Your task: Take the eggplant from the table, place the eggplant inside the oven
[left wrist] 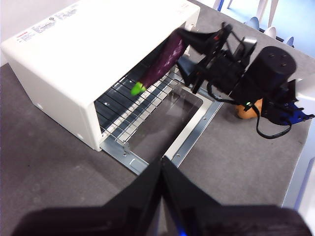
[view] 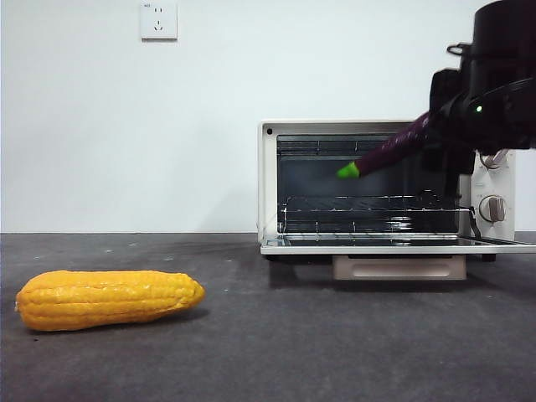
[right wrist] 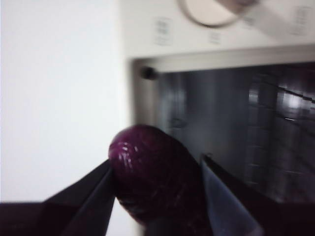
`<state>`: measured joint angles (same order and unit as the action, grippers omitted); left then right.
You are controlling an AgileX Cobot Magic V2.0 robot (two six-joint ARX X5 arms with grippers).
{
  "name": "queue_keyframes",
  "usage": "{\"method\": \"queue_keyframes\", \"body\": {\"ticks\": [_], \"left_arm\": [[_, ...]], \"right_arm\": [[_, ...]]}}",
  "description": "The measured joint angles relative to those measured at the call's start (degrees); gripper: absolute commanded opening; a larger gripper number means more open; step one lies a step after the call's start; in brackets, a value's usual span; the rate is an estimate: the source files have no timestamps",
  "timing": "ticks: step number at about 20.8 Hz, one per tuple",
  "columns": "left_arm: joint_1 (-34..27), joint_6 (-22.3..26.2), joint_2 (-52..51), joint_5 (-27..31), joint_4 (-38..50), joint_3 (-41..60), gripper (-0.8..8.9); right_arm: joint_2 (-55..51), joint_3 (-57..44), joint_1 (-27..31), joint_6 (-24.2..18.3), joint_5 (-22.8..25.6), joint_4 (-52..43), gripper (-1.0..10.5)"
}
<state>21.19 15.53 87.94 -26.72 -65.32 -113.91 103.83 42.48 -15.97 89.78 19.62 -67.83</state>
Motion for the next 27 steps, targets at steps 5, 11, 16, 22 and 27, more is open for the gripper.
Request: {"method": "queue_keyframes", "body": {"ticks": [5,11,16,22,27], "left_arm": [[0.0,0.4,0.0,0.0,0.0,0.0,-0.06],[0.0,0.5,0.0,0.0,0.0,0.0,-0.06],[0.0,0.5,0.0,0.0,0.0,0.0,-0.06],[0.0,0.5,0.0,0.0,-0.7,0.0,-0.06],[0.0,0.6,0.0,0.0,-1.1,0.0,-0.06]], "right_arm": [[1.9,0.3,-1.0,0.0,2.0,2.6,-0.1],[1.9,0.6,-1.6,0.5,3.6,4.0,-0.1],[1.8,3.0,-1.4,1.1,1.0,8.9,0.1],[1.8,7.8,-1.2,0.8,-3.8,14.8,1.7],[1.8,11.4,-2.2,0.5,-7.5,21.5,2.4]]}}
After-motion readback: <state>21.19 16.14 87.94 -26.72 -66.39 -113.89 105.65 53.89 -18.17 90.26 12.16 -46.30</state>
